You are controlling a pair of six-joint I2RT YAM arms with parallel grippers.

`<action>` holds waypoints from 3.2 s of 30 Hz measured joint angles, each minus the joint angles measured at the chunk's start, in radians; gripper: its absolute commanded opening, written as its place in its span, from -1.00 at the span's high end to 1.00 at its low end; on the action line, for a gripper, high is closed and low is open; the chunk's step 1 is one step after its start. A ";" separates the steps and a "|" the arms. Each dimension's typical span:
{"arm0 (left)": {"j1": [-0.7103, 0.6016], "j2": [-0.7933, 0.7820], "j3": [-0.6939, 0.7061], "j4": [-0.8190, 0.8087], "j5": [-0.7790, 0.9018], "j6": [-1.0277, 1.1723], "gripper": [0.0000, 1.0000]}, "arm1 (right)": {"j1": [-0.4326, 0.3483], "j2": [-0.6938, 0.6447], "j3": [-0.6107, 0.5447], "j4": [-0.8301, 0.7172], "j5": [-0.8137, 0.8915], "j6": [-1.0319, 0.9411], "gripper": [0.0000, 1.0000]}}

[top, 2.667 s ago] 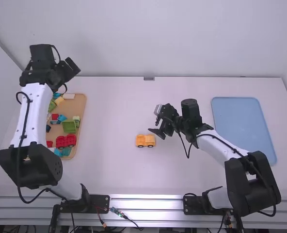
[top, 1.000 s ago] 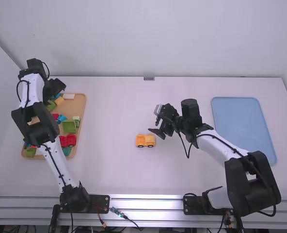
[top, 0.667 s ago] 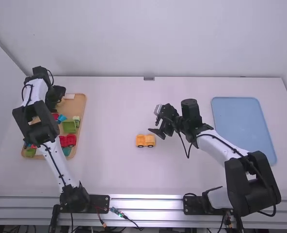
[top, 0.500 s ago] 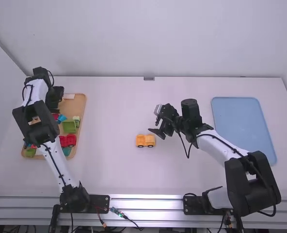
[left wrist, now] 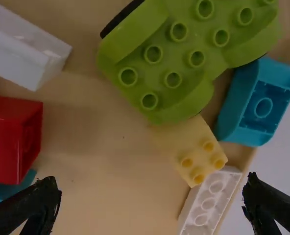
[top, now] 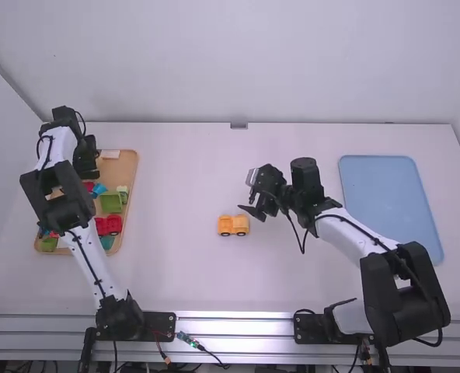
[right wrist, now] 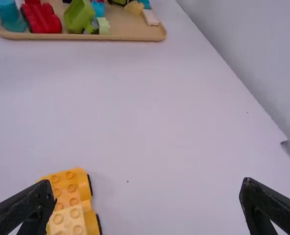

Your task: Assemble lego blocks to make yellow taxi

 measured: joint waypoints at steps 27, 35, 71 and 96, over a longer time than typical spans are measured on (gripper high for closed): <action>0.000 0.000 0.000 -0.039 0.000 -0.050 -0.98 | 0.000 0.000 0.000 0.130 0.000 -1.290 -0.99; -0.001 0.000 0.000 -0.090 0.000 -0.047 -0.97 | 0.000 0.000 0.000 0.308 0.000 -1.336 -0.99; -0.049 0.000 0.000 -0.023 0.021 0.055 -0.98 | -0.104 -0.010 -0.001 0.196 0.067 0.567 -0.99; -0.075 0.000 0.000 0.023 -0.164 -0.216 -0.98 | -0.166 -0.010 -0.001 0.133 -0.136 0.701 -0.99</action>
